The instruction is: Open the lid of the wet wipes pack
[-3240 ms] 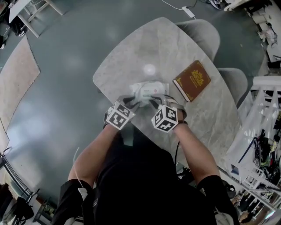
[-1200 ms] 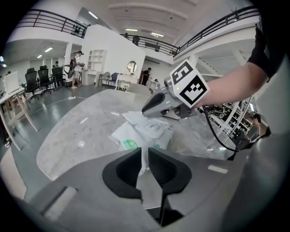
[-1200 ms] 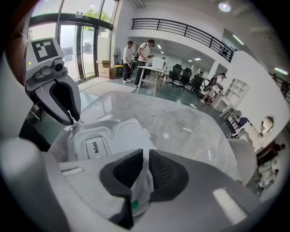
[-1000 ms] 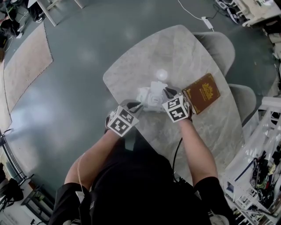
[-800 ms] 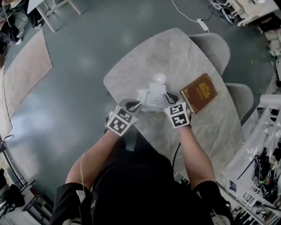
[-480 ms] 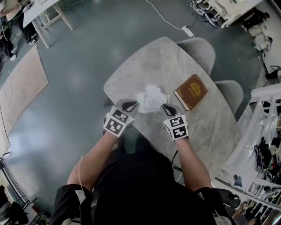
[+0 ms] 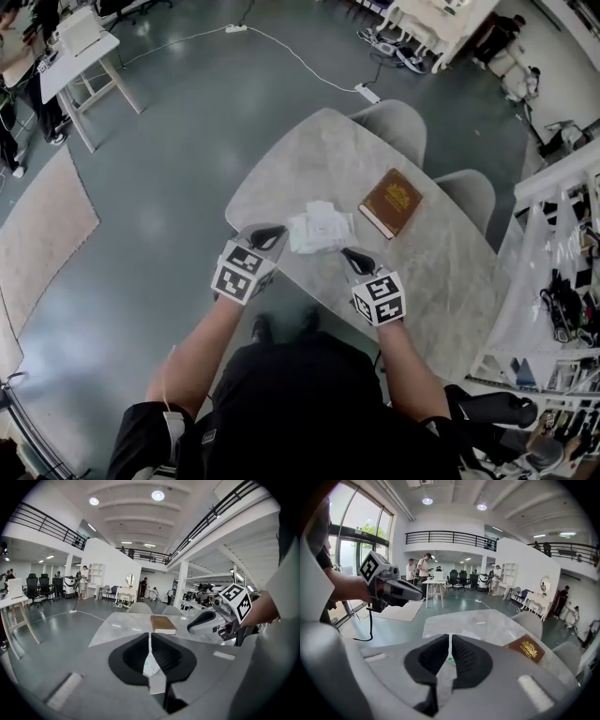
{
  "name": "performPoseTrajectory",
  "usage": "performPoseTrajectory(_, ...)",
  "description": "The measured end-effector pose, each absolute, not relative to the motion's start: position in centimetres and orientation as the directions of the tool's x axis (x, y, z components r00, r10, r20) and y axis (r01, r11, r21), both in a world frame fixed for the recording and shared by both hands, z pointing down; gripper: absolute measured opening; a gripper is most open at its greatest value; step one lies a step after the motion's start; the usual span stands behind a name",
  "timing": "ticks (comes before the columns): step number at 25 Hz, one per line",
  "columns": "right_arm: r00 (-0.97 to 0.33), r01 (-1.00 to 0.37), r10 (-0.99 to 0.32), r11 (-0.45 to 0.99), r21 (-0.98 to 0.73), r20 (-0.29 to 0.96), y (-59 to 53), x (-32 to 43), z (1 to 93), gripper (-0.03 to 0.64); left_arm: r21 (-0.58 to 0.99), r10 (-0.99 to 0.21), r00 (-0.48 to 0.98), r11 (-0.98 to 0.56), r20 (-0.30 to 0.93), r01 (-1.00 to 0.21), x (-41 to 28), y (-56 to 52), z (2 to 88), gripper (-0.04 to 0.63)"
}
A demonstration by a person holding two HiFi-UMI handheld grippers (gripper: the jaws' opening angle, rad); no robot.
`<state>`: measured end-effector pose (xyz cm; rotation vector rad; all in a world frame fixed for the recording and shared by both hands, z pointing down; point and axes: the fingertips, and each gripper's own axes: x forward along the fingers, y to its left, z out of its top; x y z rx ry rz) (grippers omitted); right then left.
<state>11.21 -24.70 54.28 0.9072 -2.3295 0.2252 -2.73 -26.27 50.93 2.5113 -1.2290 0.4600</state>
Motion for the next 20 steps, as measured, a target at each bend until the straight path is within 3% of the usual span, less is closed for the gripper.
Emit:
performPoseTrajectory(9,-0.668,-0.677,-0.596,0.735,-0.031,0.445,-25.2,12.8,49.6,0.003,0.113,-0.761,0.518,-0.519,0.390,-0.848,-2.8,-25.8,48.6,0.023)
performPoseTrajectory(20,-0.767,-0.612,-0.579,0.789,-0.045,0.276,-26.8,20.4,41.8,0.003,0.106,-0.855,0.405,-0.392,0.324,-0.914,2.5,-26.4,42.8,0.021)
